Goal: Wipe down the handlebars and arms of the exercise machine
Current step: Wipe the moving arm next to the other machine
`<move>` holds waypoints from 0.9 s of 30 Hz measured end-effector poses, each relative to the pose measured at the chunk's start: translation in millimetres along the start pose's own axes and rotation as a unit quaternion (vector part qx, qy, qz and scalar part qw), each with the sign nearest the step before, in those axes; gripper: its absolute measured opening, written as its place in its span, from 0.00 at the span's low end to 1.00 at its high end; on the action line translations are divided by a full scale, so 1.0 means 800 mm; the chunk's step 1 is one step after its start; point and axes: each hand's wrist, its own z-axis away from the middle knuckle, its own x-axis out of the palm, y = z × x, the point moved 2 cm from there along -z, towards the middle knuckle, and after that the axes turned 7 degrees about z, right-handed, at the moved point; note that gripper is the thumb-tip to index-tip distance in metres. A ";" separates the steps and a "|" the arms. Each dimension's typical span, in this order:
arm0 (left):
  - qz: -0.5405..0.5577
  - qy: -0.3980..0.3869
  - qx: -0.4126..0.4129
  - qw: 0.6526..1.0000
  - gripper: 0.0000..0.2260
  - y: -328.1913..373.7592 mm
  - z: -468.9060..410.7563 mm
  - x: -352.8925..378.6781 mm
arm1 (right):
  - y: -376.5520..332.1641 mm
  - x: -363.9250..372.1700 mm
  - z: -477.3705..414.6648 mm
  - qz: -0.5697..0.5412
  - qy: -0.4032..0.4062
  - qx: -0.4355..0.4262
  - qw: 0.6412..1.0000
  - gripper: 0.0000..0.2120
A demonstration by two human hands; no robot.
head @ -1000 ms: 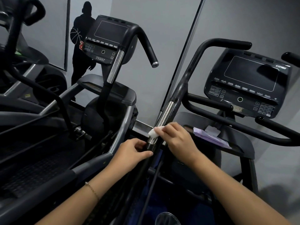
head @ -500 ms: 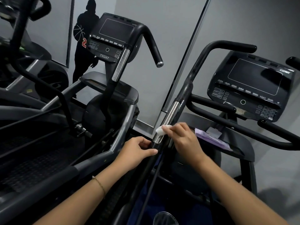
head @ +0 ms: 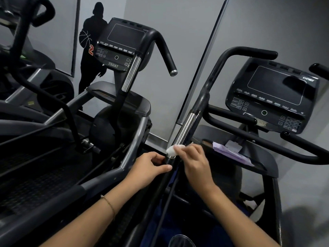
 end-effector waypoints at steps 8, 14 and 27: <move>0.001 0.000 -0.008 1.000 0.10 0.006 0.004 0.000 | 0.075 0.014 -0.119 0.078 0.019 0.093 0.992 0.13; 0.002 -0.001 -0.015 1.000 0.09 0.005 0.003 -0.001 | 0.017 -0.003 -0.025 -0.004 0.044 0.118 0.992 0.14; 0.048 -0.017 -0.041 0.998 0.08 0.005 0.001 -0.001 | 0.056 -0.009 -0.075 0.000 -0.022 0.073 0.997 0.15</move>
